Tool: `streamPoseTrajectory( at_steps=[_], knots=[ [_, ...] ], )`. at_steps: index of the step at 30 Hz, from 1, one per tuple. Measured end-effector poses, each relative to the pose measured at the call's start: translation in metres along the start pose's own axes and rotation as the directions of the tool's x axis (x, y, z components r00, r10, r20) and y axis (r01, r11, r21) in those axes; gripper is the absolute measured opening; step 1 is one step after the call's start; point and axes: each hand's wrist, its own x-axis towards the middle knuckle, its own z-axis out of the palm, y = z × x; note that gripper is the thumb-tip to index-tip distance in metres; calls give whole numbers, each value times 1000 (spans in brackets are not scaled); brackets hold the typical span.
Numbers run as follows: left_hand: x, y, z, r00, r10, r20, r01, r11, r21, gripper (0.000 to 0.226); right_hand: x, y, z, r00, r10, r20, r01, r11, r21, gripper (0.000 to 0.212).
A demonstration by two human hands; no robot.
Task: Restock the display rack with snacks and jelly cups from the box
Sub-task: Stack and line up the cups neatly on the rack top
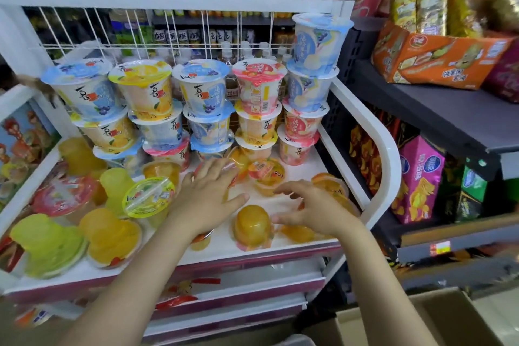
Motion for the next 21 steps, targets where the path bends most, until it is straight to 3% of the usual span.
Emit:
streamPoseTrajectory(
  at_steps=[5,8,11,14,17,21],
  knots=[
    [-5,2,-5,1000,-4,26,5,1000,-27,69,-8,0,18,999,40,32,-32,972,-235,77],
    [-6,3,-7,1000,4,25,-3,1000,-27,68,-5,-3,20,999,36,-11,-38,942,-332,66],
    [-6,0,-7,1000,16,17,-15,999,-36,67,-1,-2,23,997,5,-74,-27,953,-303,50],
    [-6,-3,-4,999,31,19,-30,999,-44,67,1,7,31,958,-57,-280,-12,971,-237,36],
    [-3,-5,-3,999,37,17,-36,998,-48,67,2,15,46,906,-109,-409,-25,950,-310,41],
    [-4,-9,-5,998,58,-9,-59,995,-82,61,0,20,57,907,-177,-382,-62,841,-537,57]
  ],
)
